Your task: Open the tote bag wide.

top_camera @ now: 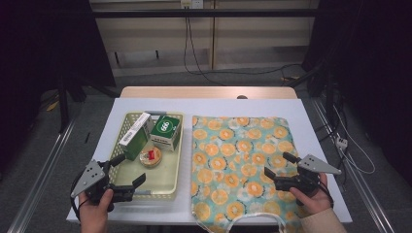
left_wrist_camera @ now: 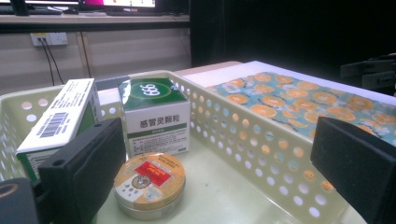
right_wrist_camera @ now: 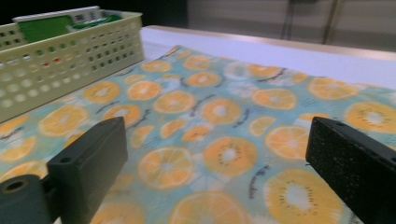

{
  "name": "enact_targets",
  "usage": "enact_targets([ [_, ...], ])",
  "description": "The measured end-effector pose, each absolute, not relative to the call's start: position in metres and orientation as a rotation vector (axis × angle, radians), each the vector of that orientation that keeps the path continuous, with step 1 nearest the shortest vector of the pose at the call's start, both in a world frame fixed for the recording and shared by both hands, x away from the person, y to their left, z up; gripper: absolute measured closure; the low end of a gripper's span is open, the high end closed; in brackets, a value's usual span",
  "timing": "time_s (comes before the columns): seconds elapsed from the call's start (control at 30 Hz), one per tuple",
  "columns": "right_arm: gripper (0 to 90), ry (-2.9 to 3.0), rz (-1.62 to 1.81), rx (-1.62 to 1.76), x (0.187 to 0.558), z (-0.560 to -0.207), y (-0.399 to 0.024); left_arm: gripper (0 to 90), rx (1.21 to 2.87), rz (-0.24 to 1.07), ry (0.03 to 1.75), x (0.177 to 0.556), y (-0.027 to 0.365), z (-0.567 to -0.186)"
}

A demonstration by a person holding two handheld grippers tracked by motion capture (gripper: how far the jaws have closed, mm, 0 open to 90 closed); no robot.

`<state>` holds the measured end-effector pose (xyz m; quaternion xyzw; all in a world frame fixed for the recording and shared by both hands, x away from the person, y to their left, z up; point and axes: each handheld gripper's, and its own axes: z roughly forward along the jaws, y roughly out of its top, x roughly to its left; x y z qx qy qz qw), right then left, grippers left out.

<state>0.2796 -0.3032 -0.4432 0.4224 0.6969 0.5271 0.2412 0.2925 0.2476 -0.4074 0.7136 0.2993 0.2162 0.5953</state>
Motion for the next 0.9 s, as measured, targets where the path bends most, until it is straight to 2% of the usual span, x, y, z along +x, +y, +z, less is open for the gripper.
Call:
enact_targets([
  [0.43, 7.5, 2.051, 1.36, 1.135, 0.288, -0.438, -0.291, 3.2, 1.649, 0.495, 0.703, 0.29, 0.248, -0.408],
  [0.57, 11.2, 2.105, 1.389, 1.109, 0.293, -0.431, -0.292, 3.2, 1.649, 0.497, 0.701, 0.288, 0.247, -0.407],
  [0.6, 9.1, 2.12, 1.365, 1.108, 0.3, -0.425, -0.29, 3.2, 1.646, 0.498, 0.698, 0.288, 0.247, -0.407],
  [0.9, 9.9, 2.186, 1.259, 1.07, 0.345, -0.385, -0.278, 3.2, 1.632, 0.493, 0.68, 0.284, 0.244, -0.403],
])
